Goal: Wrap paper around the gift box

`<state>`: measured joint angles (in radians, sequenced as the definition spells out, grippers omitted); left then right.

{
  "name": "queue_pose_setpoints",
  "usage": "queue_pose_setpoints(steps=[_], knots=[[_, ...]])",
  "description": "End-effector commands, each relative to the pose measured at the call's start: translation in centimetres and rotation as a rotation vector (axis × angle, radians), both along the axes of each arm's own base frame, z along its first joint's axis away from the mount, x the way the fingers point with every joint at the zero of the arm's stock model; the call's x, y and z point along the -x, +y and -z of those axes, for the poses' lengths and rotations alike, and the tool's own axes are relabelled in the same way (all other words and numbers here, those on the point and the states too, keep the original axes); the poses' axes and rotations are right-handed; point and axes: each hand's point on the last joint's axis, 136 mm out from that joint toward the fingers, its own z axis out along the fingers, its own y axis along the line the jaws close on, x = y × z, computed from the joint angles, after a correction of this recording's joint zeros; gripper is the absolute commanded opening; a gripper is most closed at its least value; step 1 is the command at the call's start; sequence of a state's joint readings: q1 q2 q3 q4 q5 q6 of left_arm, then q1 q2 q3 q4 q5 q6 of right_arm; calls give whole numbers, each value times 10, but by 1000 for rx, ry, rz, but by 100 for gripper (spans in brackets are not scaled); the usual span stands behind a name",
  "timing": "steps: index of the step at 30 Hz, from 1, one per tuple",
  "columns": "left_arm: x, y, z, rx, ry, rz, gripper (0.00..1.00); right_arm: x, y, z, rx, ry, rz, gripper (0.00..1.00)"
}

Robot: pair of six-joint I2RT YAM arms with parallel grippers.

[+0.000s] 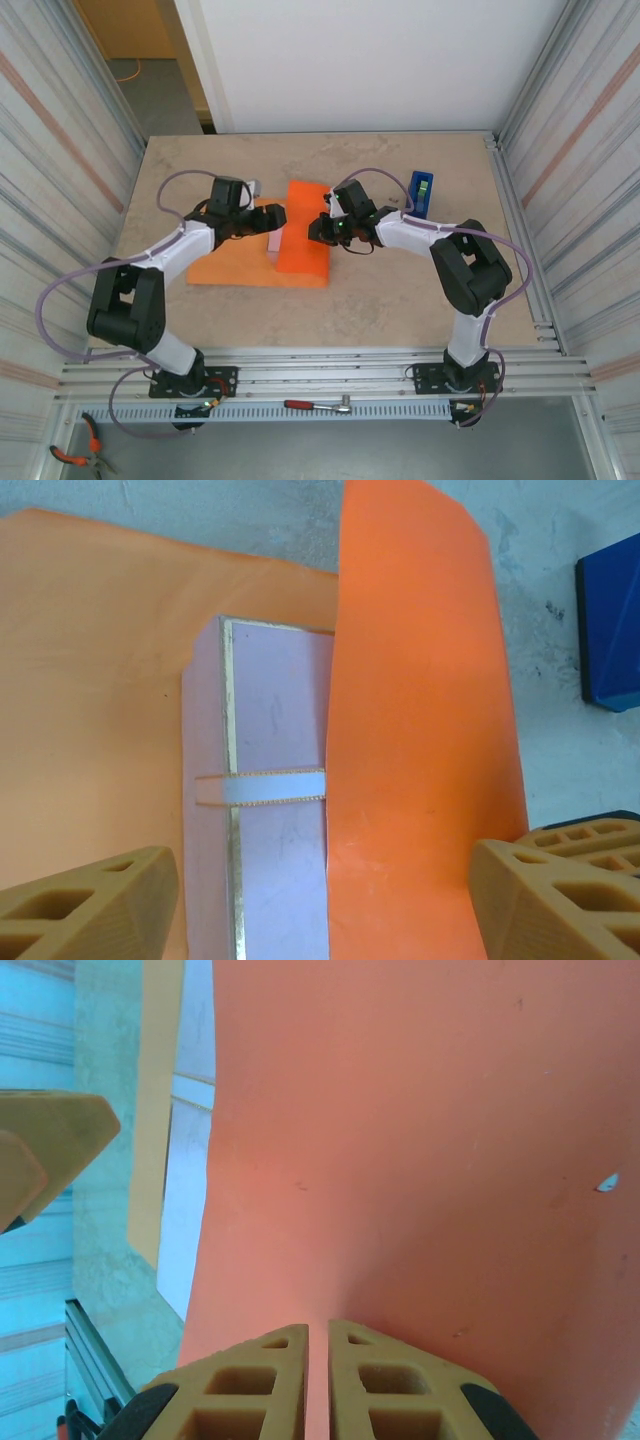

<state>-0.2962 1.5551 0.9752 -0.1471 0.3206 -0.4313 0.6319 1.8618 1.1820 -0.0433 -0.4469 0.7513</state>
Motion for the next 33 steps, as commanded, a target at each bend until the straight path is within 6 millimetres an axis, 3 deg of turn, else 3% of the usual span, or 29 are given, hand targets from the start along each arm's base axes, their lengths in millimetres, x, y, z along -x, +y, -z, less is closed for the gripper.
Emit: queue_pose_setpoints(steps=[1, 11, 19, 23, 29, 33], knots=[[-7, -6, 3, -20, 2, 43, 78, 10, 0, 21, 37, 45, -12, 13], [-11, -24, 19, -61, 30, 80, 81, 11, -2, 22, 33, 45, -11, 13], [13, -22, 51, -104, 106, 55, 72, 10, 0, 15, 21, 35, -13, 13], [26, -22, 64, -117, 136, 53, 66, 6, -4, -4, -1, 4, -7, 16], [39, -22, 70, -125, 157, 48, 60, -2, -28, -44, 28, -105, 53, 35], [43, -26, 68, -108, 154, 41, 58, -9, -60, -52, 137, -199, 189, 51]])
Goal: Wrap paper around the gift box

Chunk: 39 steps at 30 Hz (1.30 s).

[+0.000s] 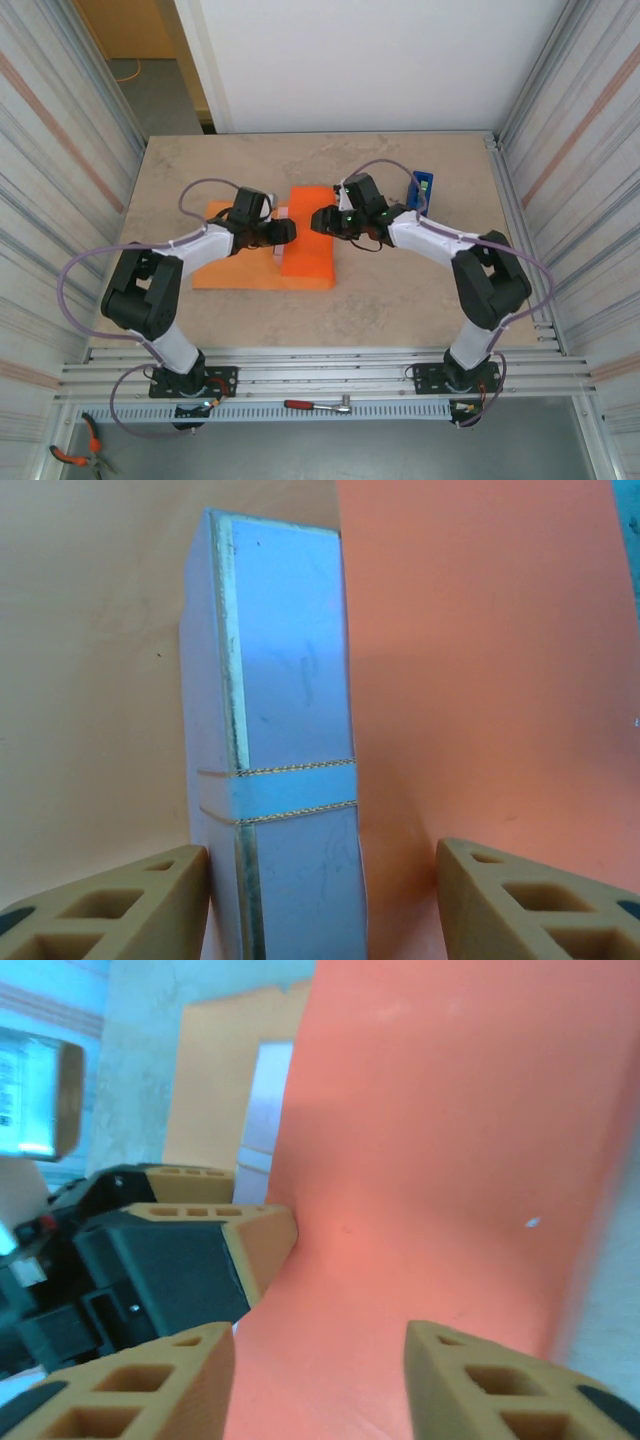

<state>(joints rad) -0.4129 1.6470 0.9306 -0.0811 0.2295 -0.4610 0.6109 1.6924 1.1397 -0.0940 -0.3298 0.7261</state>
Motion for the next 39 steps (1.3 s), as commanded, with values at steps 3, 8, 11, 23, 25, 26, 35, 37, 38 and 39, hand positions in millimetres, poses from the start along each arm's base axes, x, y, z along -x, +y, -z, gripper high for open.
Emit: queue_pose_setpoints(steps=[3, 8, 11, 23, 25, 26, 35, 37, 38, 39], knots=[[29, 0, 17, -22, 91, 3, 55, -2, -47, 0, 135, -76, 180, 53], [32, -6, 17, -14, 97, -4, 51, 6, -35, 21, 32, 40, 105, 48], [33, -8, 19, -22, 99, -14, 50, 9, -23, 25, -8, 59, 73, 43], [32, -14, 21, 15, 102, -51, 46, 6, 6, 28, -25, 99, -33, 20], [31, -15, 20, 21, 102, -48, 46, 5, 9, 33, -23, 116, -41, 19], [31, -15, 20, 24, 100, -47, 46, 6, 10, 35, -19, 123, -45, 19], [25, -20, -1, 55, 68, -26, 52, 14, 3, 64, 19, 175, -35, 16], [18, -18, -10, 61, 53, -36, 57, 16, 1, 67, 23, 181, -35, 15], [16, -16, -13, 63, 47, -43, 59, 17, 1, 68, 25, 183, -35, 15], [12, -15, -17, 65, 39, -50, 62, 17, 0, 69, 26, 185, -33, 15]])
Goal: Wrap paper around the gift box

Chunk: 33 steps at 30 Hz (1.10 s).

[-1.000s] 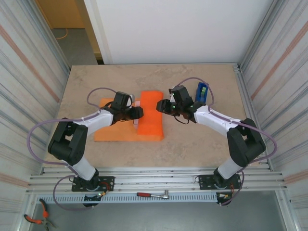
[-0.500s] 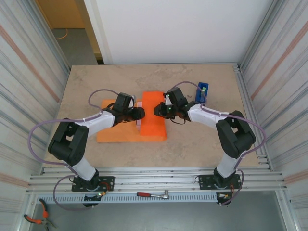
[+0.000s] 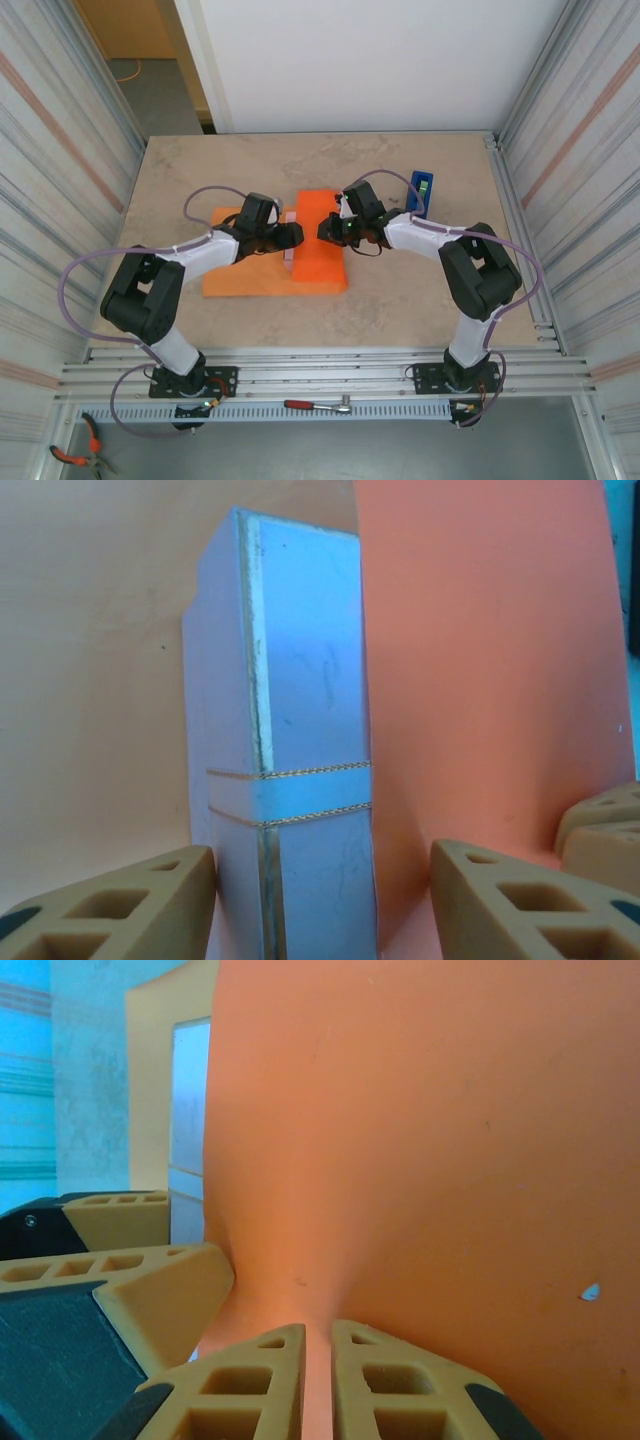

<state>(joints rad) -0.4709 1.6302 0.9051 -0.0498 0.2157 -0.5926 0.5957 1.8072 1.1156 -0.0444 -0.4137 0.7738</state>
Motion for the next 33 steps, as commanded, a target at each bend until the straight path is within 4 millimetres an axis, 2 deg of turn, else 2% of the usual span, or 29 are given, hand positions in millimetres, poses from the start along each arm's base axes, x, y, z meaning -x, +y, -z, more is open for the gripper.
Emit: queue_pose_setpoints(steps=[1, 7, 12, 27, 31, 33], knots=[[-4, 4, -20, 8, -6, -7, 64, 14, -5, 21, 39, 46, -22, 15], [-20, 1, -30, 50, 5, -34, 71, 15, -8, 25, 42, 51, -18, 15], [-22, -2, -22, 54, 39, -47, 73, 15, -7, 25, 38, 52, -18, 15], [10, -6, 8, -11, 90, -16, 75, 16, -5, 26, 23, 56, -15, 15], [19, -1, 19, -53, 111, -26, 71, 15, -3, 18, 10, 50, -21, 15], [23, 3, 23, -66, 123, -35, 67, 11, -2, 5, -1, 34, -26, 15]])
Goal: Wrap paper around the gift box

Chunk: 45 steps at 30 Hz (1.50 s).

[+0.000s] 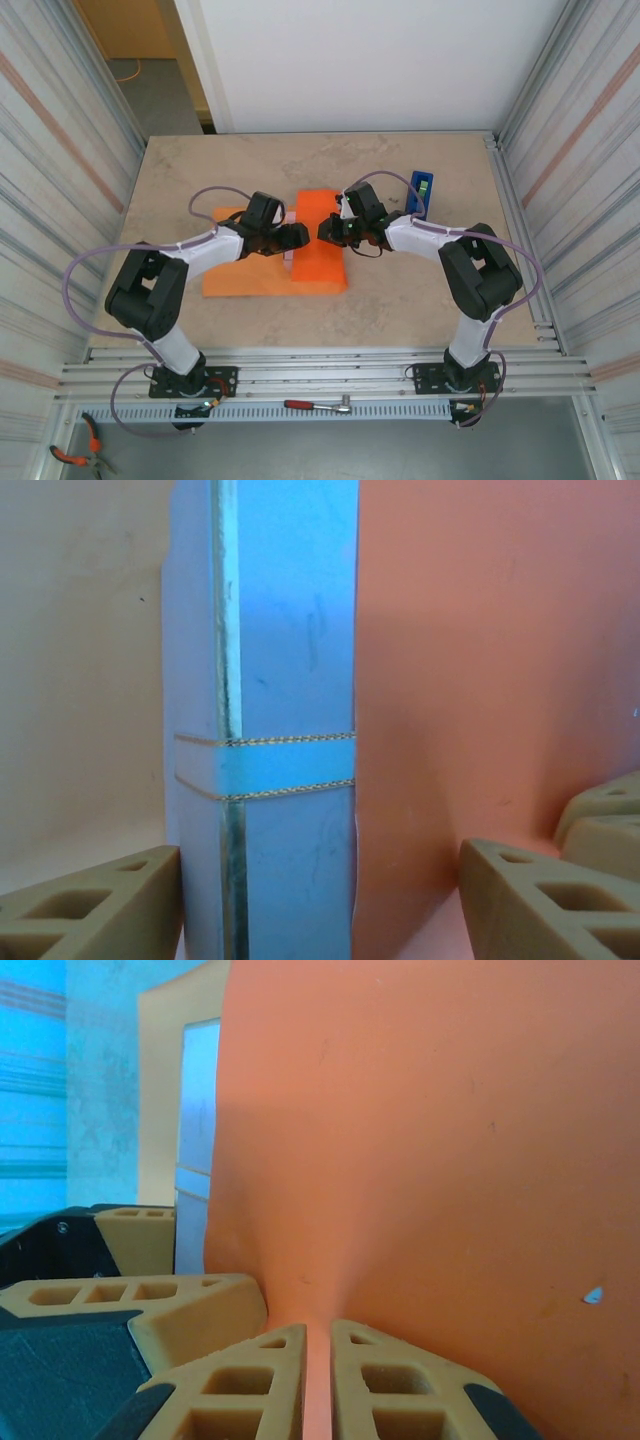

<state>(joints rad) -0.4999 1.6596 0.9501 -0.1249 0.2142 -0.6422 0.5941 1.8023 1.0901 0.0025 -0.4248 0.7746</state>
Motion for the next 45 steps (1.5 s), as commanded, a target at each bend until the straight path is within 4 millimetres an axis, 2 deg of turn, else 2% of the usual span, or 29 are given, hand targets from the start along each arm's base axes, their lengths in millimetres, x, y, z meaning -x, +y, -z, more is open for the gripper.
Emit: queue_pose_setpoints(steps=[1, 5, 9, 14, 22, 29, 36, 45], knots=[[16, 13, 18, -67, 50, -26, 66, 9, -3, -2, 21, 39, -21, 15], [22, 18, 23, -82, 60, -39, 63, -3, -13, -36, 45, -36, -4, 17], [26, 19, 26, -89, 68, -42, 62, -14, -28, -53, 70, -82, 23, 20], [34, 22, 29, -102, 84, -60, 62, -20, -41, -45, 87, -60, 31, 20], [42, 30, 41, -115, 105, -86, 62, -24, -43, -34, 106, -41, 20, 19], [24, 22, 39, -107, 58, -19, 57, -31, -37, -34, 103, -37, 16, 19], [3, 9, 31, -92, 25, 76, 56, -48, -35, -36, 103, -37, 33, 16], [14, 14, 31, -60, 49, 16, 56, -63, -35, -22, 113, 8, 23, 14]])
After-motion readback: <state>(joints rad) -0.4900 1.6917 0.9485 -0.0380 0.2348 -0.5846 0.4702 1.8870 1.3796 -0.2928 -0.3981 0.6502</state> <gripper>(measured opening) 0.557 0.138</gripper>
